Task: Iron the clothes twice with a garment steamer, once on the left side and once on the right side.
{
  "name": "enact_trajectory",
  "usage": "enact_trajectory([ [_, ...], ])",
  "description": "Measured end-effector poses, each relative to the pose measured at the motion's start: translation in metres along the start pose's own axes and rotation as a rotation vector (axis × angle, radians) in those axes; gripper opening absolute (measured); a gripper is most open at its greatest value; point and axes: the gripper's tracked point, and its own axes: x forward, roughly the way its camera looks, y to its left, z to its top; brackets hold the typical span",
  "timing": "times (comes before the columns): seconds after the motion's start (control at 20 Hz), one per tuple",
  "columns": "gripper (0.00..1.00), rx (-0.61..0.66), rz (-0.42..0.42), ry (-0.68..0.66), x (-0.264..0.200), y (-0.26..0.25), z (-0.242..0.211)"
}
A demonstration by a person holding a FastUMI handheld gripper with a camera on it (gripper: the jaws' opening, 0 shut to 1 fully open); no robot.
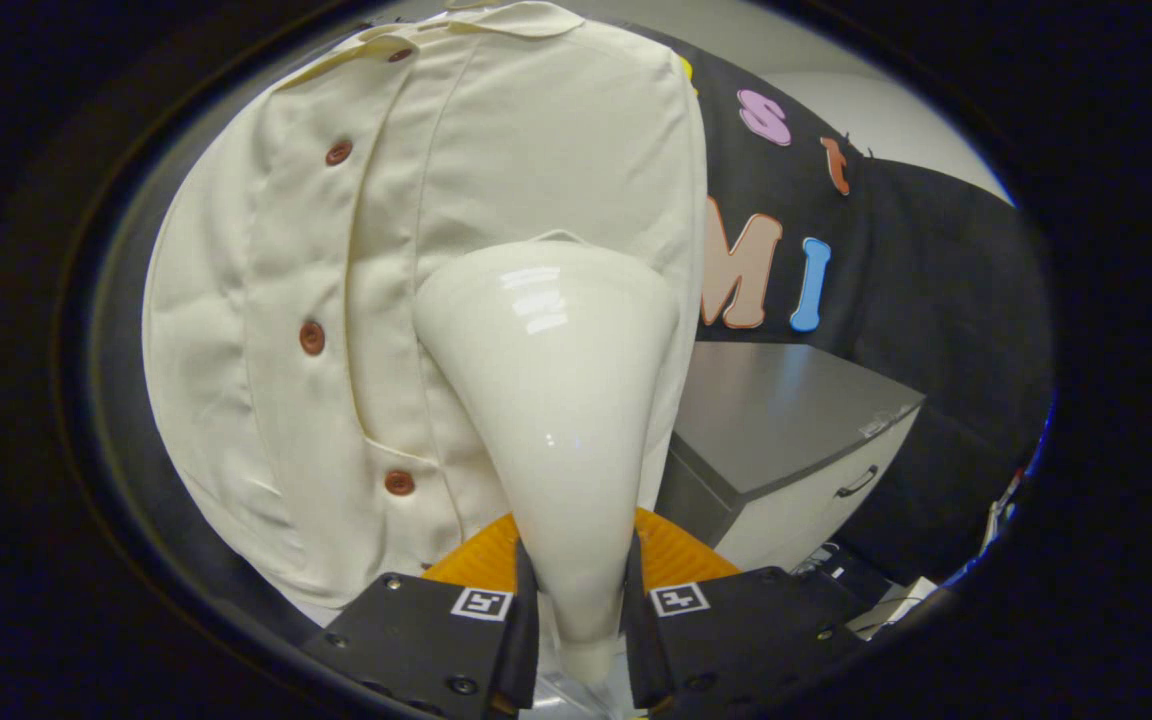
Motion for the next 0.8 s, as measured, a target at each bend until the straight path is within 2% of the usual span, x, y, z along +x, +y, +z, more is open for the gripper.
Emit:
enact_trajectory([
  [0.4,0.36,-0.007,0.003,0.078,0.007,0.003,-0.060],
  [0.8,0.36,0.006,-0.003,0.035,0.010,0.001,-0.065],
])
